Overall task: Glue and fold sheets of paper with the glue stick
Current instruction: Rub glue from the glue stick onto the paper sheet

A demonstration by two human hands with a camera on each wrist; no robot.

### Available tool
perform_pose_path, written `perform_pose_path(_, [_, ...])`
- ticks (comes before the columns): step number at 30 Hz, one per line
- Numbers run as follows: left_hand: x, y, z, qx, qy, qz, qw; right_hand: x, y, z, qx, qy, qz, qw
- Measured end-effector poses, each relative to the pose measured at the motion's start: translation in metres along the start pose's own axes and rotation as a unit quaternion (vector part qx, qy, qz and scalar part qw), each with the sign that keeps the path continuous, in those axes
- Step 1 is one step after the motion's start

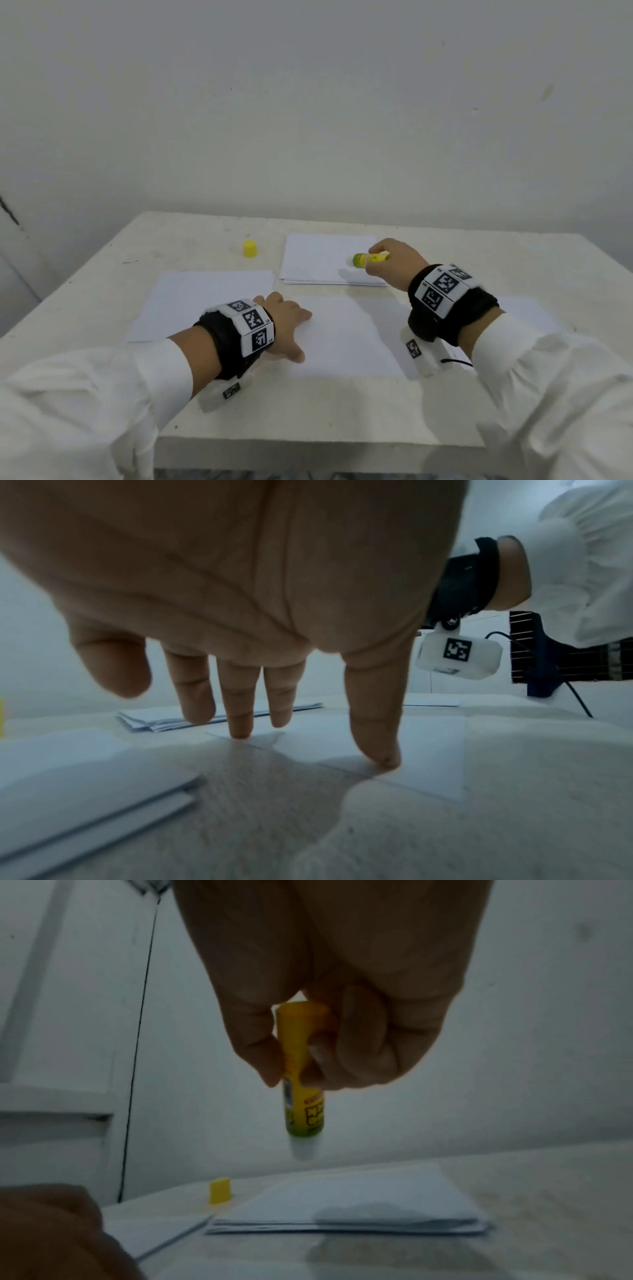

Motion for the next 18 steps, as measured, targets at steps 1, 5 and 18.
perform_pose_path(1, [0.000, -0.001, 0.000, 0.004, -0.001, -0.002, 1.000, 0.000, -0.006, 0.009, -0.007, 0.018, 0.010, 1.000])
perform_pose_path(5, [-0.001, -0.004, -0.004, 0.010, 0.001, -0.005, 1.000, -0.009, -0.041, 0.031, 0.034, 0.016, 0.028, 0.999])
perform_pose_path(18, [0.003, -0.001, -0.005, -0.027, 0.002, 0.008, 1.000, -0.022, -0.073, 0.042, 0.130, 0.013, 0.042, 0.990])
Point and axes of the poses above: each hand's wrist, its own x-axis away from the middle knuckle, its own y-axis out of the back of the hand, z = x × y, the point moved 5 cm from there along -x, towards the middle knuckle, and after that the axes turned 13 degrees about z, right-handed, at the moved point
